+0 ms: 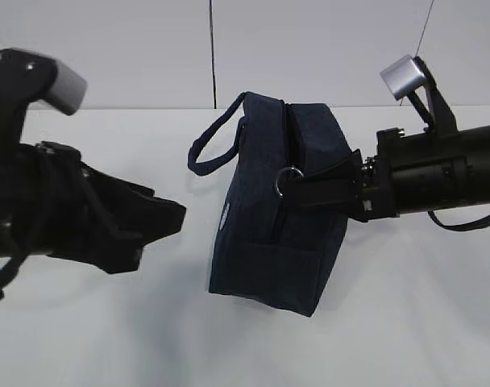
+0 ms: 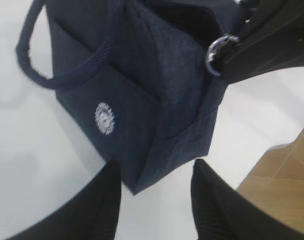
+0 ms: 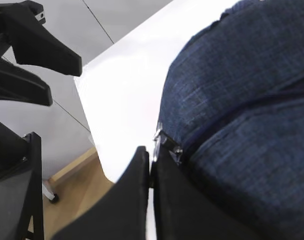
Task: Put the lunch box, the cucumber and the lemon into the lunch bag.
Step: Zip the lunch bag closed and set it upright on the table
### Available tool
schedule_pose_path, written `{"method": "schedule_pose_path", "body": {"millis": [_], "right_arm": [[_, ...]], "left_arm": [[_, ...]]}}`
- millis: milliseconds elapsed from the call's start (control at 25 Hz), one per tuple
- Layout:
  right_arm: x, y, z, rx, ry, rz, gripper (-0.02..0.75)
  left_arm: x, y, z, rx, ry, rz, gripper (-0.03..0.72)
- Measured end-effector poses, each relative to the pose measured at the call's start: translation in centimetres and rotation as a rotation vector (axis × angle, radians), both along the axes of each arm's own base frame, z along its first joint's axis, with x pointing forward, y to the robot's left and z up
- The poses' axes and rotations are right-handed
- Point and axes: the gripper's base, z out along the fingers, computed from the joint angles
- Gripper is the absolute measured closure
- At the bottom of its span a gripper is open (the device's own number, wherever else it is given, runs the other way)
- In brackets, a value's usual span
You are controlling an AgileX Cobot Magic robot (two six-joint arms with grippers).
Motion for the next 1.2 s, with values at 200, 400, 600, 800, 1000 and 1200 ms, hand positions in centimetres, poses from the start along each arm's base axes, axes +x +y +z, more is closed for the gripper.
{"method": "schedule_pose_path", "body": {"millis": [200,400,600,800,1000,1200], "right_arm": [[0.0,0.0,0.0,-0.004,0.006,-0.004,0.731],[0.0,0.0,-0.1,-0.006,0.011,-0.009,0.731],[0.0,0.0,-0.1,-0.006,0.02,-0.013,0.731],[0.0,0.0,-0.1,-0.006,0.022,-0.014,0.731],[0.1,-0.1,-0.1,-0.006,0.025,-0.016,0.731],[0.1,-0.1,-0.1,-0.003,0.036,-0.02,0.731]], "left_arm": [[-0.1,-2.3,-0.9,0.018,-0.115,-0.055,0.319],[0.9,-3.4,-1.9,0.019,-0.186,-0.027,0.236],[1.8,-4.3,-4.0,0.076,-0.204,-0.033,0.221],[2.5,-5.0,-5.6,0.112,-0.224,-0.037,0.222],[3.4,-6.2,-5.7,0.117,-0.247,-0.051,0.265],[4.1,-7.1,-6.3,0.132,-0.242,-0.06,0.39]]}}
